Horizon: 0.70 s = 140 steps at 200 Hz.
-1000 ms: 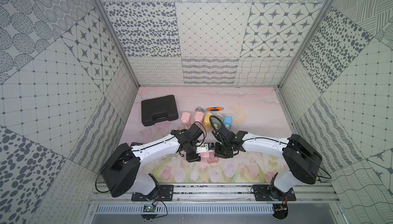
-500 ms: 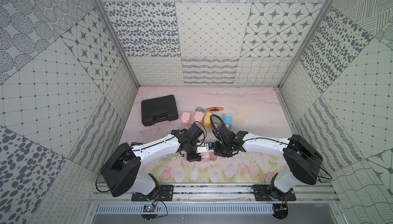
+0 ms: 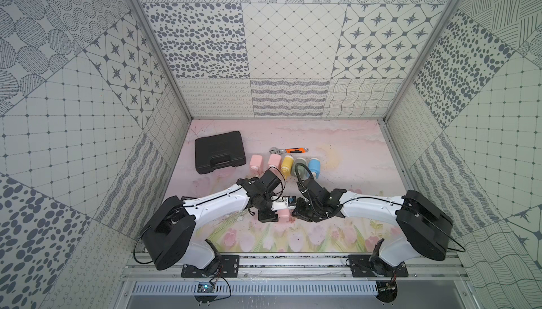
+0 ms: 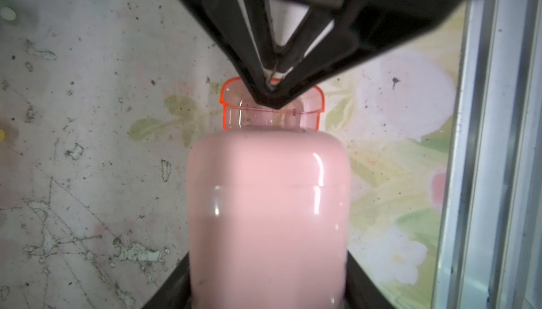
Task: Put the tray back into the pencil sharpener
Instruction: Close the container of the pencil sharpener.
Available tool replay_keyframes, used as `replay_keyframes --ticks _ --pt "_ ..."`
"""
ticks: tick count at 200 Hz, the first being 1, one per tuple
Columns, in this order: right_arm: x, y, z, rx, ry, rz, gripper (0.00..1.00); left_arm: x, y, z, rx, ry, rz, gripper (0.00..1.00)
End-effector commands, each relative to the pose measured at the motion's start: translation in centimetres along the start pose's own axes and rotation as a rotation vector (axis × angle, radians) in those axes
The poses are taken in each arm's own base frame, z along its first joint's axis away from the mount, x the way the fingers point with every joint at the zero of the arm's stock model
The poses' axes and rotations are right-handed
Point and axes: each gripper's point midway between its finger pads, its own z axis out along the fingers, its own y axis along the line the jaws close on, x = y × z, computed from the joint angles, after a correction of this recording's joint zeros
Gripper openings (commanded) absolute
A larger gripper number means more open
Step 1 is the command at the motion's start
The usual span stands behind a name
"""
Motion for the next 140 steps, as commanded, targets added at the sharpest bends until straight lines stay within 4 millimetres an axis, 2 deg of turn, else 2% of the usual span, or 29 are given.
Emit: replay_keyframes --ticks 1,24,40,70,105,140 --pt "-1.6 -0.1 -2.5 -0.061 -0.094 0.058 0.29 -0.6 0.2 0.2 0.000 -0.024 -0.014 0.43" --pt "-1.4 -2.0 -2.7 -0.014 -0.106 0.077 0.24 -0.7 0.6 0.3 -0.015 -0.023 -0.023 0.40" --pt "-1.1 -2.0 -1.8 -0.009 -0.080 0.066 0.19 -0.8 0.7 0.4 -0.022 -0.022 -0.031 0.39" --pt "-0.6 -0.2 -0.2 -0.035 -0.040 0.032 0.15 -1.1 0.9 0.4 -0.031 -0.023 -0.044 0.39" --pt "-0.4 2.3 1.3 -0.158 0.000 0.027 0.14 -1.4 1.1 0.7 -0.039 -0.032 -0.070 0.38" --pt "-0.8 3.4 1.3 -0.258 0.019 0.030 0.15 -1.5 1.4 0.8 -0.054 -0.030 -0.108 0.37"
